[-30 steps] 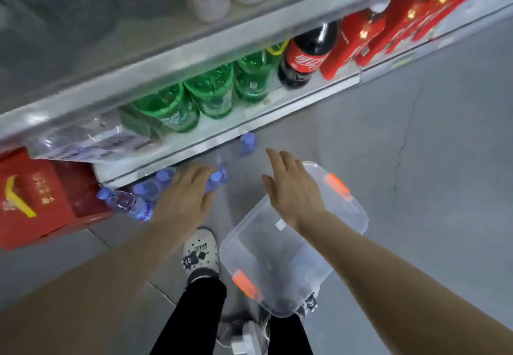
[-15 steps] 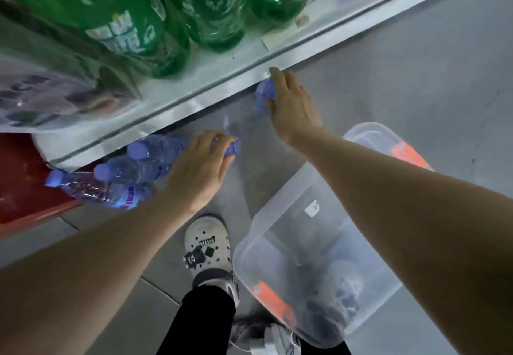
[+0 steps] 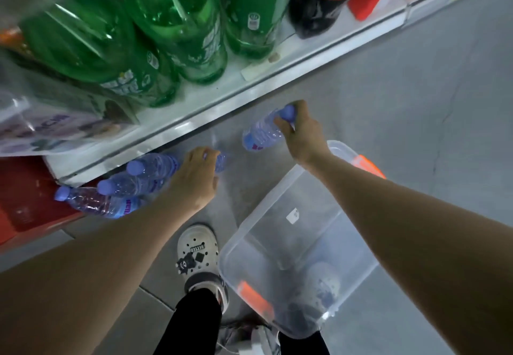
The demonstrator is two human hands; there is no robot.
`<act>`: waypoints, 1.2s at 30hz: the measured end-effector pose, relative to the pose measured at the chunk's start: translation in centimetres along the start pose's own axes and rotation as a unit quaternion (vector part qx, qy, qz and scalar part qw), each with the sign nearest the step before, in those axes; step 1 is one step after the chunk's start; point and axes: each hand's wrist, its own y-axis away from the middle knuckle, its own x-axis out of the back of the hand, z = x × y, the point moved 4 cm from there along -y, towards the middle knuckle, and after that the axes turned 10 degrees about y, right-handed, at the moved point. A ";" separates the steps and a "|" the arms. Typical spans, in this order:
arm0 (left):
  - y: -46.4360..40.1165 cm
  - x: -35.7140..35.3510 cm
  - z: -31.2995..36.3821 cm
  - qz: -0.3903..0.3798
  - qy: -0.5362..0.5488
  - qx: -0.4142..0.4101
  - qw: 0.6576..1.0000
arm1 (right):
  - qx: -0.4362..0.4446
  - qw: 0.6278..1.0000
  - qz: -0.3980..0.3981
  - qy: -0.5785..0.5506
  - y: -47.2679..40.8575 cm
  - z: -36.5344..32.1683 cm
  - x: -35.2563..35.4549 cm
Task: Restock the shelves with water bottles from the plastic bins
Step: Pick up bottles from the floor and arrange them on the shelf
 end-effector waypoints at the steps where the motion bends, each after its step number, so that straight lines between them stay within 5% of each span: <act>1: 0.6 1.1 1.4 -0.003 0.012 0.003 1.000 | -0.006 1.000 0.001 -0.016 1.4 0.1 1.8; 7: 6.4 8.8 12.1 -0.060 0.117 0.002 0.991 | 0.014 0.995 -0.023 -0.094 11.3 -3.9 15.0; 12: 15.1 16.1 22.6 -0.092 0.238 -0.048 0.966 | 0.005 0.991 0.051 -0.125 19.3 -10.2 26.9; 21: 28.3 30.7 36.7 0.018 0.259 -0.084 0.962 | 0.075 0.984 0.164 -0.012 32.2 -21.6 44.1; 29: 36.2 43.3 44.0 0.124 0.249 -0.136 0.951 | 0.194 0.961 0.180 0.085 39.6 -32.7 55.0; 36: 43.2 56.4 48.0 0.228 0.286 -0.188 0.912 | 0.395 0.874 0.241 0.149 47.9 -46.1 65.1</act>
